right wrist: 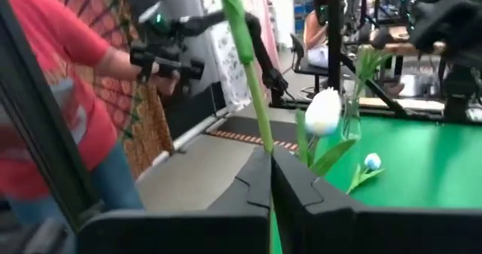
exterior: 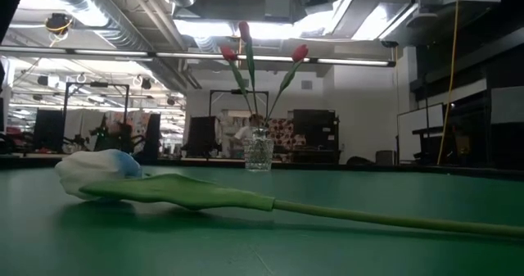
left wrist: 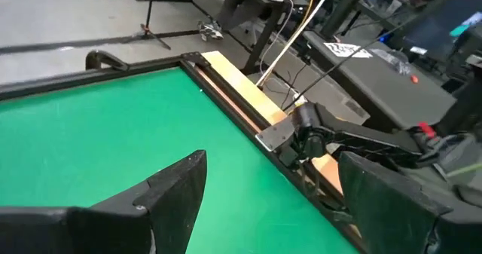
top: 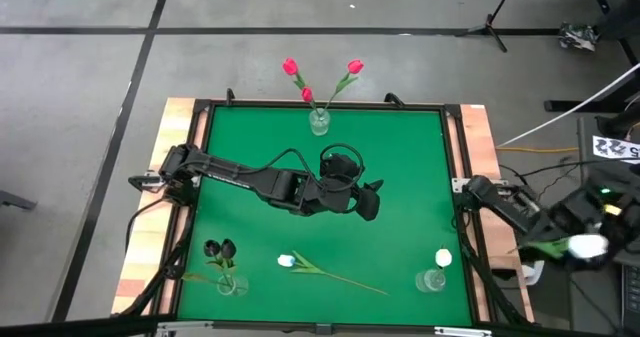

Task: Sort flowers into vase by color
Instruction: Put the top white flower into the bottom right transparent vase

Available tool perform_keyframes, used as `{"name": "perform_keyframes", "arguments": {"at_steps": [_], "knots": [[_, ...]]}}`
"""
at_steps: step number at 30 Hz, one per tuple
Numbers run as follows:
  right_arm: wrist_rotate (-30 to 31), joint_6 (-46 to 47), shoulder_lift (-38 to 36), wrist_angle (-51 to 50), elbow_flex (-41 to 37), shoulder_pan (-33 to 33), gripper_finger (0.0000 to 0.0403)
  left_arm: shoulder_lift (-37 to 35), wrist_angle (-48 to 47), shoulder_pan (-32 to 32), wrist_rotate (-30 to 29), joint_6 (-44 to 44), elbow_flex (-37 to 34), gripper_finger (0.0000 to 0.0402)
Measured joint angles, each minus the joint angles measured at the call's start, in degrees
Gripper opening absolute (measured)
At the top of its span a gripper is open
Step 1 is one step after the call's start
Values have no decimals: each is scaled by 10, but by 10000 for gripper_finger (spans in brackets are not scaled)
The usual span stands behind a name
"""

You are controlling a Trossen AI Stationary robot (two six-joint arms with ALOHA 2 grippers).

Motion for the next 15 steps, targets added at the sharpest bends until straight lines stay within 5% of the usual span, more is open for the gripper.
{"name": "perform_keyframes", "arguments": {"at_steps": [8,15], "knots": [[190,391,3,384,8,84,0,0,0,0,0,-24,0,294],[478,482,3,375,45,98,0,-4,-4,-2,0,-23,0,294]]}}
